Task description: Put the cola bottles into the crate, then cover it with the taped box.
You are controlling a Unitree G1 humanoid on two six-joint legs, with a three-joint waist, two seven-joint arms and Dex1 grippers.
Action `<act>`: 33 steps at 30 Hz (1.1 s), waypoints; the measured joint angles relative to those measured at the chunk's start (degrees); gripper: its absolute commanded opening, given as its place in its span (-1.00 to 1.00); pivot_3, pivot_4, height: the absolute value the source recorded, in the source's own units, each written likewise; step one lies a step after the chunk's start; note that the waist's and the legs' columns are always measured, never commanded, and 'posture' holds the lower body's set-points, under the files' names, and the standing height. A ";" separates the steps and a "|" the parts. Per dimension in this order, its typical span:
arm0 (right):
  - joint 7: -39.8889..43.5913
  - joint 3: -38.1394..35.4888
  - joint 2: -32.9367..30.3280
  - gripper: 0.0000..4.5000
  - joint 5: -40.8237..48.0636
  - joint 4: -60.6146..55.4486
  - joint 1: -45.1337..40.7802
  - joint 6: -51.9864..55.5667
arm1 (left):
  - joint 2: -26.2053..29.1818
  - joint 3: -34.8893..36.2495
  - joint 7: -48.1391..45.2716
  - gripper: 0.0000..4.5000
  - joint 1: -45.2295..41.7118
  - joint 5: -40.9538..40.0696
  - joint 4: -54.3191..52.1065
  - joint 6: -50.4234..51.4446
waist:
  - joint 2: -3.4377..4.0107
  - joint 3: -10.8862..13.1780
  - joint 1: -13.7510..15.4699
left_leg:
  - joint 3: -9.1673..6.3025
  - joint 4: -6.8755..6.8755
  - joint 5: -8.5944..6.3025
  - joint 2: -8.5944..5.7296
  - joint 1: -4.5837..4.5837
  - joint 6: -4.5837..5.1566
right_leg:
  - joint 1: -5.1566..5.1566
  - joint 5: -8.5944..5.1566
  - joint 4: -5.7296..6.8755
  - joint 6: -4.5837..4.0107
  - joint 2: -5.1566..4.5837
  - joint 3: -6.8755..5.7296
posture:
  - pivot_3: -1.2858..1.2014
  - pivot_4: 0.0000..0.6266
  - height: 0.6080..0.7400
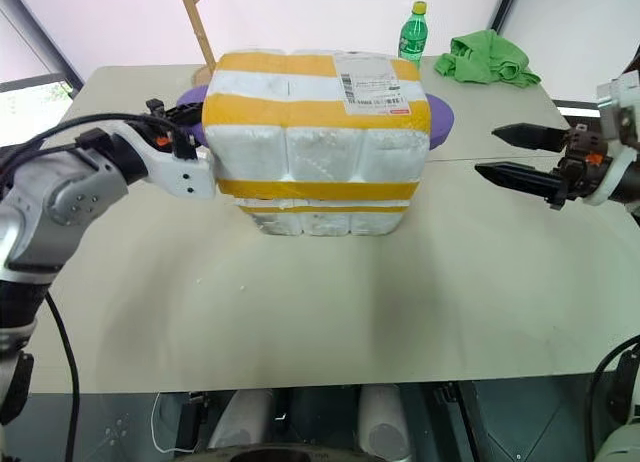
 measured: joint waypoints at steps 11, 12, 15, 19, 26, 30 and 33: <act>0.03 0.00 0.95 1.00 1.47 -2.57 4.29 0.92 | -1.56 0.14 5.45 -0.71 4.40 1.79 2.16 -1.10 | 0.00 -0.01 -0.38 | 0.02 -0.03 0.00 0.02 0.09 0.01 | 0.01 0.00 0.02 -0.01 0.02 0.02 | 0.03 -0.52 1.00; -0.08 0.03 1.20 1.00 1.45 -2.57 4.50 0.91 | -1.42 0.15 6.23 -0.71 4.61 1.74 3.08 -2.08 | 0.00 -0.01 -0.42 | 0.02 -0.03 0.00 0.03 0.10 0.01 | 0.01 0.00 0.02 -0.01 0.03 0.02 | 0.03 -0.52 1.00; -0.51 0.48 1.98 1.00 1.35 -2.60 4.60 0.91 | -0.21 0.28 8.60 -0.71 4.87 1.52 5.97 -5.39 | 0.00 -0.01 -0.73 | 0.02 -0.04 0.00 0.03 0.10 0.01 | 0.01 0.00 0.02 -0.01 0.04 0.02 | 0.03 -0.52 1.00; -1.54 1.08 2.31 1.00 1.29 -3.13 4.32 1.00 | 0.95 0.44 12.66 -0.71 4.73 0.95 11.20 -10.77 | 0.01 -0.02 -1.66 | 0.02 -0.06 0.00 0.04 0.12 0.01 | 0.01 0.00 0.03 -0.01 0.04 0.02 | 0.03 -0.52 1.00; -3.50 2.41 3.81 1.00 1.43 -5.01 3.37 2.24 | 0.47 -1.30 17.52 -0.71 0.04 1.07 21.91 -18.68 | 0.02 -0.03 -1.59 | 0.03 -0.05 -0.01 0.04 0.15 0.01 | 0.02 0.00 0.07 0.00 0.06 0.03 | 0.03 -0.52 1.00; -4.12 2.50 4.02 1.00 1.47 -5.22 3.06 2.56 | -0.59 -3.31 19.32 -0.71 -3.44 2.65 26.33 -20.72 | 0.03 -0.05 -1.42 | 0.02 -0.03 0.00 0.04 0.16 0.01 | 0.06 0.00 0.08 0.00 0.06 0.02 | 0.03 -0.52 1.00; -4.27 2.51 4.05 1.00 1.49 -5.31 3.00 2.65 | -1.53 -4.43 19.92 -0.71 -5.28 3.75 27.80 -21.38 | 0.02 -0.06 -1.33 | 0.02 0.00 0.00 0.04 0.16 0.01 | 0.09 0.01 0.07 0.00 0.06 0.02 | 0.03 -0.52 1.00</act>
